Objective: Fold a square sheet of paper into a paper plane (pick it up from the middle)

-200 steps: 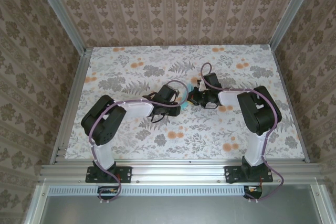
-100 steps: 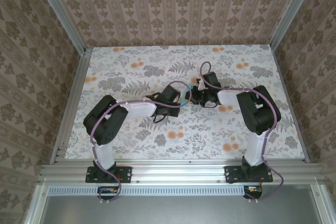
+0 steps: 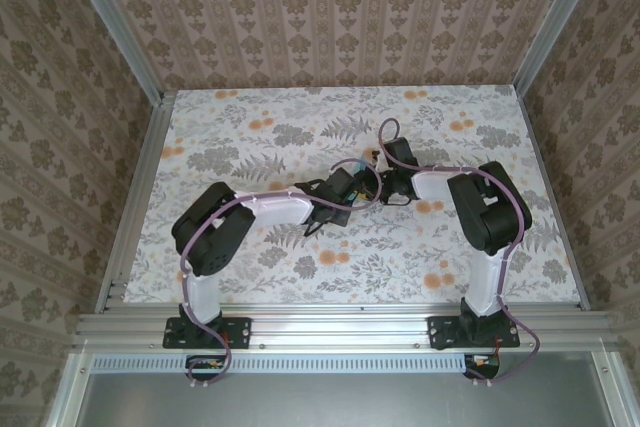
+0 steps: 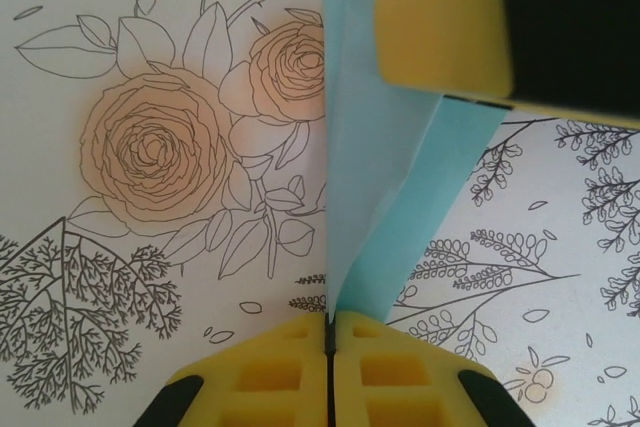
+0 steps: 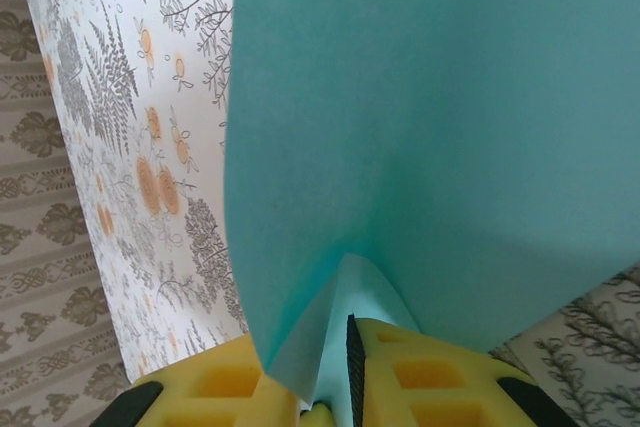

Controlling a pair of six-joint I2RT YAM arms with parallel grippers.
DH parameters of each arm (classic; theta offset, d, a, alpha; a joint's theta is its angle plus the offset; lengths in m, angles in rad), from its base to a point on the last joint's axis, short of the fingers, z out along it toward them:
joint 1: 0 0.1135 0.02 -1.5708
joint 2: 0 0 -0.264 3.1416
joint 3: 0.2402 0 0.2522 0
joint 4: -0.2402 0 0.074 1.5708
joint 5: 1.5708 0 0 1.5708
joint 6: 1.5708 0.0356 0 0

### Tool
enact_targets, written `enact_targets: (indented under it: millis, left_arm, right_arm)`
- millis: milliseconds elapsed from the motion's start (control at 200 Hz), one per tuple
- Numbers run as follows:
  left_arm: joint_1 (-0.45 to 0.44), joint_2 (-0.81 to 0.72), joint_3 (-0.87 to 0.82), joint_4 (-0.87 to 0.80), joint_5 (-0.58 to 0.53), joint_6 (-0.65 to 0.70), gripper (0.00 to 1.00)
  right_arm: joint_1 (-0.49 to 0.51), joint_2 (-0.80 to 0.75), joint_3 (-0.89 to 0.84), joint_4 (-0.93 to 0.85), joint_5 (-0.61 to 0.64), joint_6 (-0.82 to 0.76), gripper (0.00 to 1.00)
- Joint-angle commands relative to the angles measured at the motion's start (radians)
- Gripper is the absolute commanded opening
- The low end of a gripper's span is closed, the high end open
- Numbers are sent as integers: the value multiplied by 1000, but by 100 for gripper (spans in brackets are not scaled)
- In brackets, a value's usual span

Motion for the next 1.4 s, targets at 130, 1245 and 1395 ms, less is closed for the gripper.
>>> enact_targets:
  millis: [130,1245,1395]
  left_arm:
    - [-12,40,10,-72,-27,18,8]
    - [237,-132,-151,210,571,-174,40]
    - [258,-88,-150,255,633,-205,38]
  right_arm:
    - [18,-2,-43,95,-11,71,20]
    - [-13,84,-42,124,-26,-90,12]
    - [-18,88,-44,124,-22,-87,13]
